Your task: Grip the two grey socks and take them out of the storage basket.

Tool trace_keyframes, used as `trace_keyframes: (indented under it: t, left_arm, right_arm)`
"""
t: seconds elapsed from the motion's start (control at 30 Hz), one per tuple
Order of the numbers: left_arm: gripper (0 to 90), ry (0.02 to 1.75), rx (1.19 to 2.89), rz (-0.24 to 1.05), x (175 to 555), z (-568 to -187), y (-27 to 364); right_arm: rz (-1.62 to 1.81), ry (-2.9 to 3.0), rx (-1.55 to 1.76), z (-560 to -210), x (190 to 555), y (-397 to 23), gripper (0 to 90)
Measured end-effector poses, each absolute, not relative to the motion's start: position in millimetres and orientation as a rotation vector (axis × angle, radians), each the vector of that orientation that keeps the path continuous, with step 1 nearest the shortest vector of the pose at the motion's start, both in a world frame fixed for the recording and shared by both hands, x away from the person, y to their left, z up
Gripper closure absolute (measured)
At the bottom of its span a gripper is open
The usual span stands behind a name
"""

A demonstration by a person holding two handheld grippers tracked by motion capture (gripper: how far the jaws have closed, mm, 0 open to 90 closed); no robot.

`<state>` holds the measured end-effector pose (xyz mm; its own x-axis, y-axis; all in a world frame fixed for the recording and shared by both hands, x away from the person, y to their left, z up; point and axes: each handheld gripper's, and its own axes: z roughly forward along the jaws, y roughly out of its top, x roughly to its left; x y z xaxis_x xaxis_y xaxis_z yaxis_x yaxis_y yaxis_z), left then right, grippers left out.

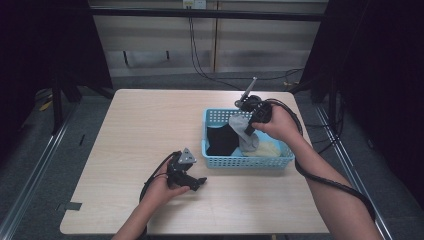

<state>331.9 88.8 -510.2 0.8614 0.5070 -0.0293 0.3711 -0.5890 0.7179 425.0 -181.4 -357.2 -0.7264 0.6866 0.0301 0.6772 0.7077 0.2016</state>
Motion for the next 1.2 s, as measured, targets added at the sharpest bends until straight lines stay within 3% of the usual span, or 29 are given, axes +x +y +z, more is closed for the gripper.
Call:
trace_keyframes:
  t: [1.2]
  left_arm:
    - [9.7,0.635,2.262,0.231,332,-510,89]
  right_arm:
    - [0.283,2.916,0.91,-324,375,-183,83.8]
